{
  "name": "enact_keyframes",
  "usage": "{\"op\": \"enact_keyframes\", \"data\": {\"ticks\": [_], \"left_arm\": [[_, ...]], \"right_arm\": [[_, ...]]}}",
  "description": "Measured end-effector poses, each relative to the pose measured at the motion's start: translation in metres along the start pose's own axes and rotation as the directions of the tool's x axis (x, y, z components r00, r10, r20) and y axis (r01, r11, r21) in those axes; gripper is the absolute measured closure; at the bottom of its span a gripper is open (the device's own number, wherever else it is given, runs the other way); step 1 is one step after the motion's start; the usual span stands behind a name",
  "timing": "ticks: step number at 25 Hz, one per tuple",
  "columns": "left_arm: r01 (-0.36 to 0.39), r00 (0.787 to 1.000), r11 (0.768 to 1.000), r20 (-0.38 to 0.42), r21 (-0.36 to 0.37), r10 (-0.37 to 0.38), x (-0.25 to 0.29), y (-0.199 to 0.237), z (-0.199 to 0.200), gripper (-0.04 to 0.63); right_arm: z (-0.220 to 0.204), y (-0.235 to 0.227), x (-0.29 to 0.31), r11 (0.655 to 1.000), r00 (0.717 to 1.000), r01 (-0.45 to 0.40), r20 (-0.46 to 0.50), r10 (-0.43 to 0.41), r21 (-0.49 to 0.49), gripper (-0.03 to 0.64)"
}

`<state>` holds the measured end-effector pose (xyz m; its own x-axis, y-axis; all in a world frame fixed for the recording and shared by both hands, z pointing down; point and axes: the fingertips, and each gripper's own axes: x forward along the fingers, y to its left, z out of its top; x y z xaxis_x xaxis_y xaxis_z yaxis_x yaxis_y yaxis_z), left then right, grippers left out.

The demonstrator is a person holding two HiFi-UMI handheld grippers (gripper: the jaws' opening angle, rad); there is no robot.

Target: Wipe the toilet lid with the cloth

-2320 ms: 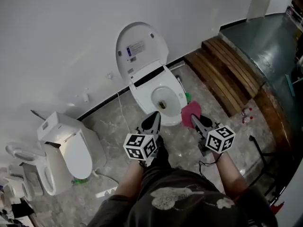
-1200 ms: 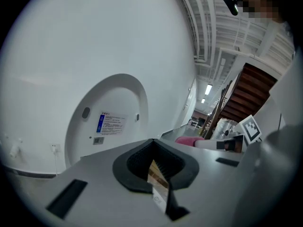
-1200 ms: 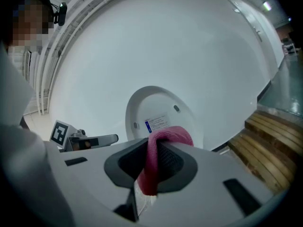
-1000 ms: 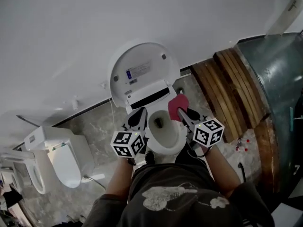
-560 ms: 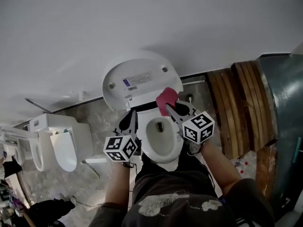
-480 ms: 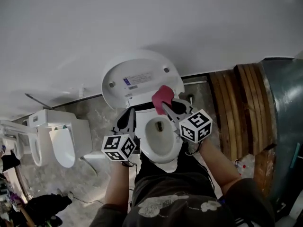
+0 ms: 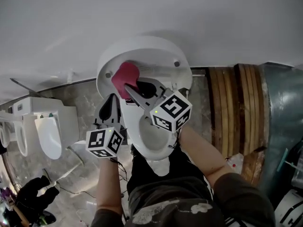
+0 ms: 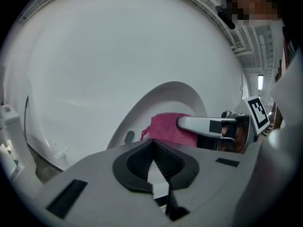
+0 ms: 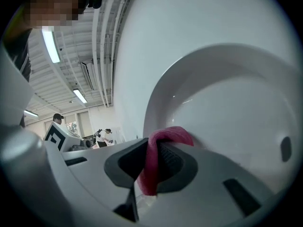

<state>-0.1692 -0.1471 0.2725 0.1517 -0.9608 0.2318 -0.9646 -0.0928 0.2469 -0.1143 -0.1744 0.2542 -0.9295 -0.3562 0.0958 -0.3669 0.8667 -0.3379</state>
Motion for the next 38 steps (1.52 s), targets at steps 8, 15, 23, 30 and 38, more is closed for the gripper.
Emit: {"op": "enact_keyframes", "data": {"ticks": [8,15,23,30,38], "left_arm": [[0.005,1.0,1.0,0.005,-0.023,-0.005,-0.002,0.025,-0.001,0.588],[0.016,1.0,0.998,0.005,-0.054,-0.016,-0.008,0.018,-0.009,0.588],[0.072,0.997,0.996,0.005,-0.054,-0.071,0.01,-0.015,-0.016,0.588],[0.094,0.996,0.994,0.0,-0.064,-0.094,0.015,-0.034,-0.023,0.589],[0.079,0.997,0.994,0.019,-0.076,-0.077,0.003,-0.027,-0.021,0.588]], "right_arm": [[0.018,-0.012,0.041,0.999,0.997,0.036,0.07,-0.038,0.025,0.568],[0.036,-0.04,0.007,0.99,0.981,0.125,0.138,-0.133,0.065,0.568],[0.037,-0.095,-0.053,0.952,0.941,0.28,0.164,-0.297,0.121,0.568],[0.031,-0.133,-0.077,0.91,0.901,0.387,0.151,-0.408,0.147,0.568],[0.024,-0.141,-0.082,0.887,0.881,0.432,0.133,-0.454,0.165,0.568]]}}
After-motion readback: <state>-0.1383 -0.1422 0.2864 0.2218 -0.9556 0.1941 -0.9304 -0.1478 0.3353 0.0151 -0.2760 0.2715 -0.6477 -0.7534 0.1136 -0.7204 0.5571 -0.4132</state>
